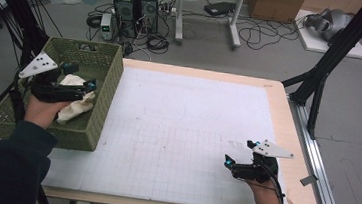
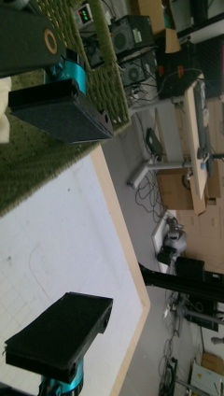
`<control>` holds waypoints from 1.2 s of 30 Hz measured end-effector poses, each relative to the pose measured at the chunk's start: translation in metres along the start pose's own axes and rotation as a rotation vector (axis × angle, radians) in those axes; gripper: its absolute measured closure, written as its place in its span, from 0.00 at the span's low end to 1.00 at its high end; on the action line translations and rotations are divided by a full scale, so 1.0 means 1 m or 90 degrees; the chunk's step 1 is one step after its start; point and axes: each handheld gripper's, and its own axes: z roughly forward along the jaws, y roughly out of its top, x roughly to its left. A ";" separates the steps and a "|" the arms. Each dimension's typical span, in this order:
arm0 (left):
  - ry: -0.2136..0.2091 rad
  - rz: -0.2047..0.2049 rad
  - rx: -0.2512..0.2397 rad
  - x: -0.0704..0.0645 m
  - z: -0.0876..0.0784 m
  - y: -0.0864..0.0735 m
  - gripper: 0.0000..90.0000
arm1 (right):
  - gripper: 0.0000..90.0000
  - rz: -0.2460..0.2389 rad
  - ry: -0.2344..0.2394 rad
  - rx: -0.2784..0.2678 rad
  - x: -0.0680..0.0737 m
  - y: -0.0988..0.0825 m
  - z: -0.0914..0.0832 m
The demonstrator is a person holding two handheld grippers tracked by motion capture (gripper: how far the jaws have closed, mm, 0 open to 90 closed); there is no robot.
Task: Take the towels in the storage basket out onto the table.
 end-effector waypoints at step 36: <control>0.141 -0.086 0.355 0.091 0.056 -0.077 0.23 | 0.04 0.001 -0.002 0.022 -0.002 -0.003 0.005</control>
